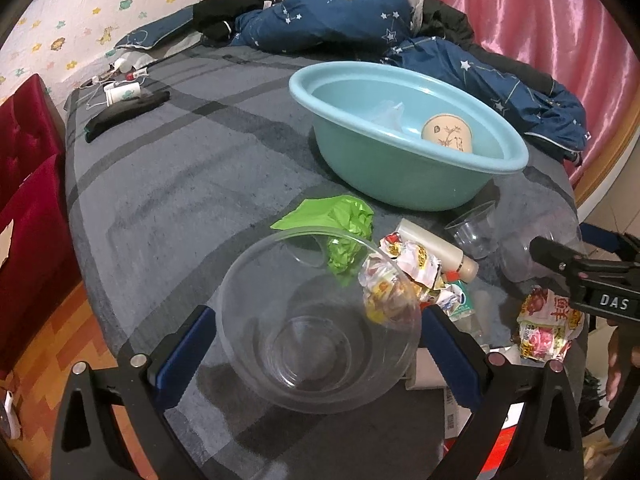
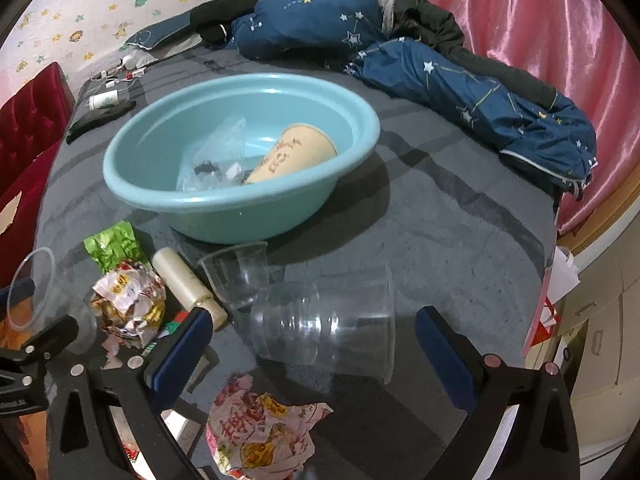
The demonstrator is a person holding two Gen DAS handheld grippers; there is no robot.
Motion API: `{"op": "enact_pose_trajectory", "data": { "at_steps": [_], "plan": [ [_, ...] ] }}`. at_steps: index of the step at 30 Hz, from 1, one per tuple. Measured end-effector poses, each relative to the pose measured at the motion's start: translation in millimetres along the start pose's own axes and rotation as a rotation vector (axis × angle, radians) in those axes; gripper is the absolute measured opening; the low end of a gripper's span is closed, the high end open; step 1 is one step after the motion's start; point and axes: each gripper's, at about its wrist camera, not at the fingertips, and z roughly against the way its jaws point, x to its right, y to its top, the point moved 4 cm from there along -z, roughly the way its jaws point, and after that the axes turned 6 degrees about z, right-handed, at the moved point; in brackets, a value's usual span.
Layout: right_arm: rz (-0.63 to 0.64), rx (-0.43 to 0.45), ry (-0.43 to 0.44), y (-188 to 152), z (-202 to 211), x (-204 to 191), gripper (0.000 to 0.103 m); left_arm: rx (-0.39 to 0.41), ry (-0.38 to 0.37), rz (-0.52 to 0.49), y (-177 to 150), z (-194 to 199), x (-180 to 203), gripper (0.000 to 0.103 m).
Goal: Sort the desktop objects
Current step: 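Move both tools back toward the clear cups and bowl beside the basin, then grasp the large clear bowl with the left tool while the right tool grasps a clear cup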
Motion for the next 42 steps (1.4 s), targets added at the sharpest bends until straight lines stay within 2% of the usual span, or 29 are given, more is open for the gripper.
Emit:
{"op": "enact_pose_trajectory", "data": {
  "at_steps": [13,25,27,29,30,31,32,42],
  "plan": [
    [-0.029,-0.051,0.002,-10,-33,5,0.103,0.02,-0.011,0.011,-11,-21,-2,0.103],
    [-0.041,-0.05,0.004,-11,-38,6,0.103,0.022,-0.025,0.017,-8,-25,-3,0.103],
    [-0.045,-0.047,0.005,-11,-37,7,0.1,0.033,-0.027,0.017,-8,-22,-2,0.103],
    [-0.042,-0.041,0.008,-10,-36,7,0.087,0.051,-0.025,0.024,-7,-18,-4,0.1],
    [-0.04,-0.042,0.012,-10,-35,6,0.082,0.058,-0.03,0.032,-7,-15,-5,0.09],
    [-0.038,-0.046,0.016,-10,-34,6,0.081,0.057,-0.039,0.034,-6,-14,-5,0.074],
    [-0.039,-0.045,0.019,-11,-33,5,0.081,0.053,-0.043,0.03,-6,-13,-4,0.067],
    [-0.049,-0.002,0.02,-10,-9,7,0.081,0.07,-0.048,0.005,-6,3,3,0.067]
  ]
}}
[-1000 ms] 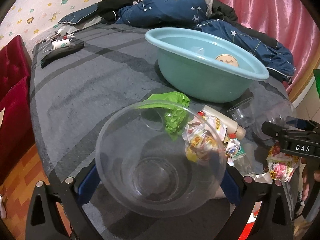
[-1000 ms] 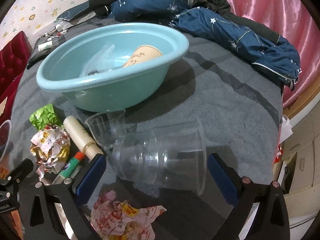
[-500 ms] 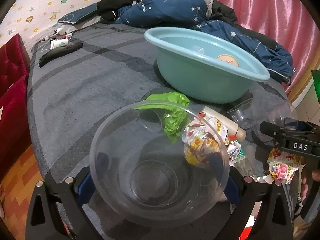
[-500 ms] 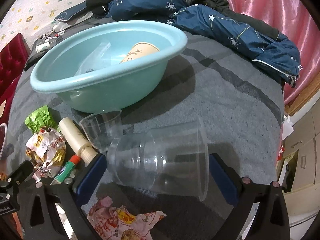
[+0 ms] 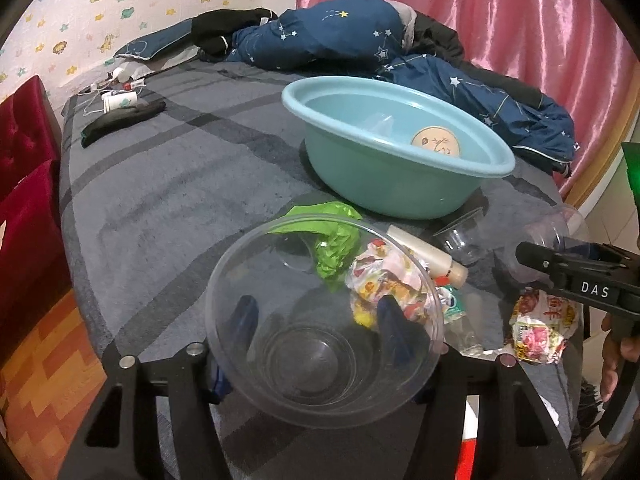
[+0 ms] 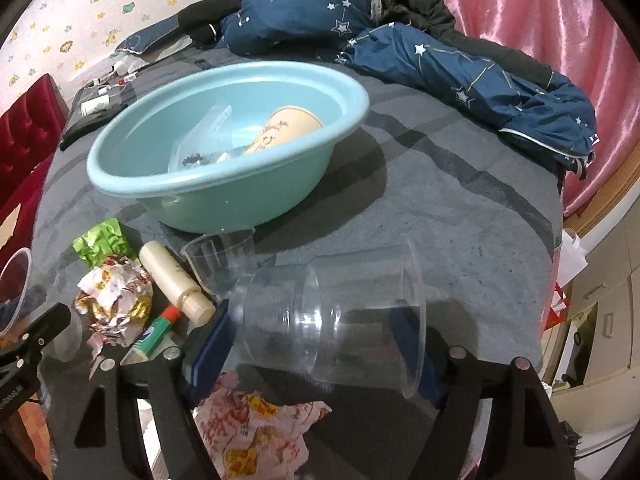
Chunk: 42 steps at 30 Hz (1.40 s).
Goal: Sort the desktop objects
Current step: 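Grasp the large clear bowl with the left tool while the right tool grasps a clear cup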
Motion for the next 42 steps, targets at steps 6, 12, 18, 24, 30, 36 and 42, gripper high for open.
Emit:
{"op": "enact_pose_trajectory", "data": {
  "at_steps": [6,12,18,24,30,36,42],
  "plan": [
    [0.002,0.027,-0.002,1,19,1,0.081,0.015,-0.006,-0.012,1,15,5,0.067],
    [0.005,0.046,-0.003,-1,38,1,0.081,0.023,-0.014,-0.023,1,28,11,0.067],
    [0.003,0.064,0.004,-6,56,-1,0.081,0.037,-0.014,-0.038,-1,41,20,0.067],
    [-0.011,0.091,0.014,-14,78,0,0.081,0.054,-0.014,-0.041,-4,53,25,0.067],
    [-0.03,0.133,0.035,-25,97,-1,0.081,0.08,-0.018,-0.049,-8,65,32,0.067],
    [-0.048,0.191,0.061,-37,111,-5,0.081,0.107,-0.028,-0.063,-11,74,42,0.067],
    [-0.046,0.207,0.068,-43,119,-8,0.081,0.116,-0.036,-0.067,-11,80,48,0.067]
  ]
}}
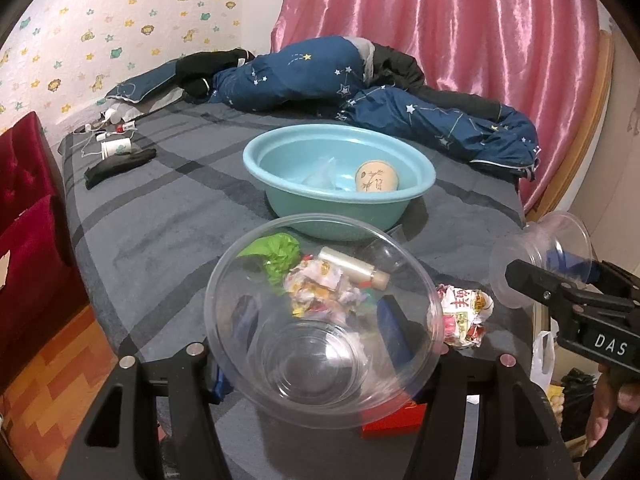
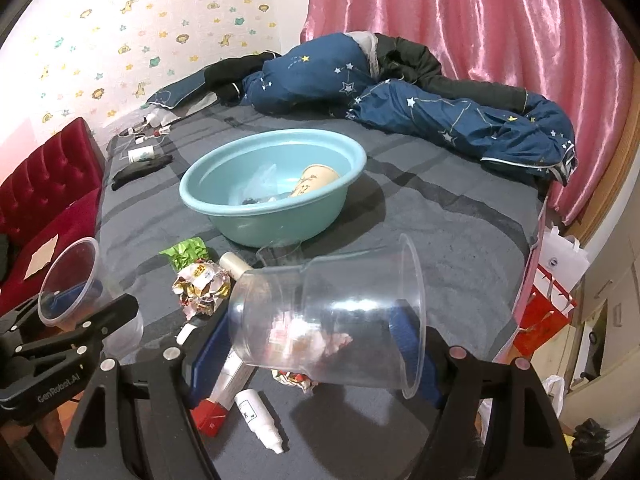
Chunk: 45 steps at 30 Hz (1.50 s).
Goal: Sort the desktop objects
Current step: 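Grasp the large clear bowl with the left tool while the right tool grasps a clear cup, then carry the clear bowl and clear cup over the light-blue basin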
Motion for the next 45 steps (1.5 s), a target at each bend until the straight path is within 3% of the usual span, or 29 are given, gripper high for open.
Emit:
{"op": "enact_pose_trajectory", "data": {
  "at_steps": [7,16,26,35,45],
  "plan": [
    [-0.014,0.052,0.006,1,15,2,0.081,0.02,-0.007,-0.002,2,8,7,0.067],
    [-0.031,0.201,0.009,7,40,0,0.081,0.141,-0.023,0.005,10,29,16,0.067],
    [-0.001,0.306,0.023,13,60,-8,0.081,0.226,-0.034,0.018,18,43,21,0.067],
    [0.046,0.394,0.002,14,68,-19,0.081,0.26,-0.048,0.014,21,44,28,0.067],
    [0.05,0.436,-0.013,16,62,-16,0.081,0.292,-0.023,0.013,27,38,33,0.067]
  ]
}}
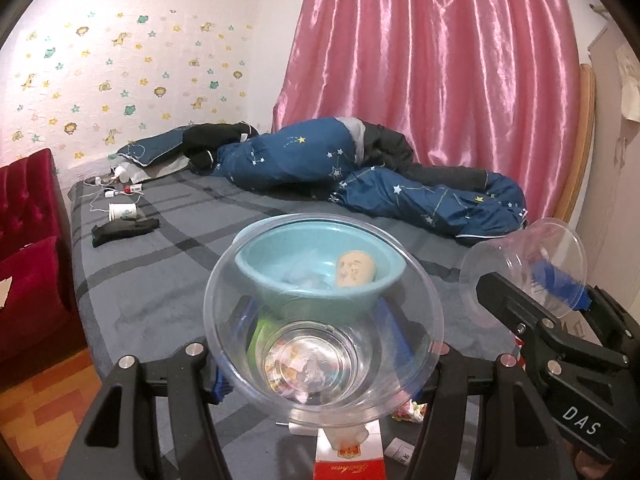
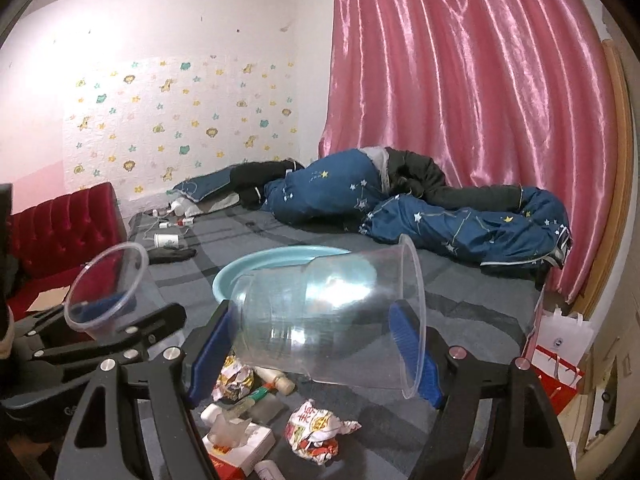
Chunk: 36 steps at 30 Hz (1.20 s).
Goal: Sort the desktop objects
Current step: 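Carry the clear bowl and clear cup over the light-blue basin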
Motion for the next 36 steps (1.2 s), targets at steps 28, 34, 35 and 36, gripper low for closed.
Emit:
{"op": "enact_pose_trajectory", "data": {
  "at_steps": [28,34,35,36],
  "plan": [
    [0.121,0.05,-0.076,30,-41,1,0.081,0.034,0.008,-0.016,30,-41,-2,0.067],
    [0.133,0.035,-0.07,36,-59,-1,0.081,0.032,0.018,-0.023,39,-55,-7,0.067],
    [0.132,0.034,-0.067,37,-62,-1,0.081,0.03,0.018,-0.022,41,-58,-8,0.067],
    [0.129,0.032,-0.064,38,-66,-1,0.081,0.029,0.018,-0.021,42,-60,-9,0.067]
  ]
}}
